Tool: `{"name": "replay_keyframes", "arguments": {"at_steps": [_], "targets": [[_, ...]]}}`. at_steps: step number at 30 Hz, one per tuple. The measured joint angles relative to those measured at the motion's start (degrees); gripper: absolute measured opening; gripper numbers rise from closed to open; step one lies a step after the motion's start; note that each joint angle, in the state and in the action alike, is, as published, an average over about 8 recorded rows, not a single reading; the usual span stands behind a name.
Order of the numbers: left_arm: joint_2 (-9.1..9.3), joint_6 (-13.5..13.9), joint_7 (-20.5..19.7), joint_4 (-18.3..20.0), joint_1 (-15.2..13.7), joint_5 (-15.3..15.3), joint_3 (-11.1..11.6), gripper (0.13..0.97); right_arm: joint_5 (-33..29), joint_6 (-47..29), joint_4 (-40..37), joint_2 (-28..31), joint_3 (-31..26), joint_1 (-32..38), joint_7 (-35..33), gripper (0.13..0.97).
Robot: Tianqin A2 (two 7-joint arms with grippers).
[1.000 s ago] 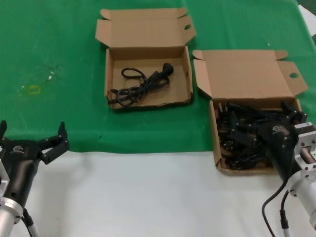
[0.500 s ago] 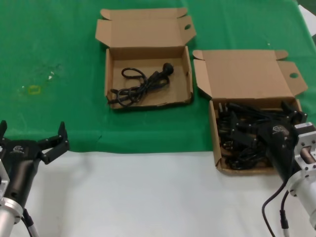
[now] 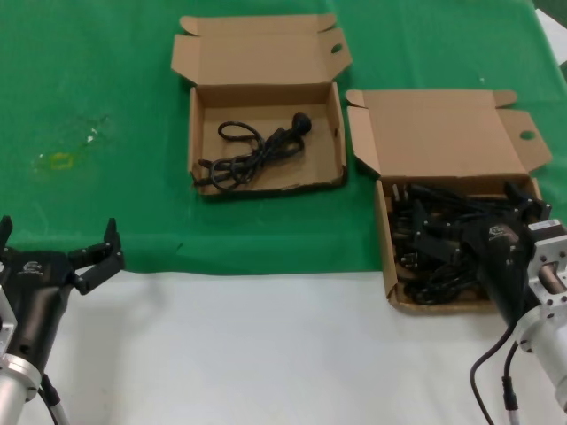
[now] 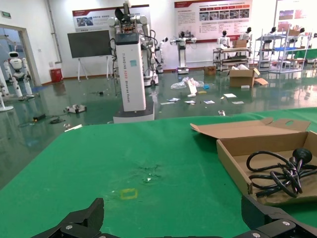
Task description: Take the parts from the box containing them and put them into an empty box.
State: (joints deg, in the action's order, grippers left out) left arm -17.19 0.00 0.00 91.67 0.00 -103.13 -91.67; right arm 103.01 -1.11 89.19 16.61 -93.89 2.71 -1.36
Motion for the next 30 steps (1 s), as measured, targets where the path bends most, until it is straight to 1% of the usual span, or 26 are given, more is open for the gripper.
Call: {"name": "replay_keyframes", "arguments": {"at_steps": [30], "targets": [[0.00,0.0,0.0,0.0,0.0,0.0,0.0,0.966,0.0,0.0,0.0,0.0,0.0,0.0,0.0,0.966]]}}
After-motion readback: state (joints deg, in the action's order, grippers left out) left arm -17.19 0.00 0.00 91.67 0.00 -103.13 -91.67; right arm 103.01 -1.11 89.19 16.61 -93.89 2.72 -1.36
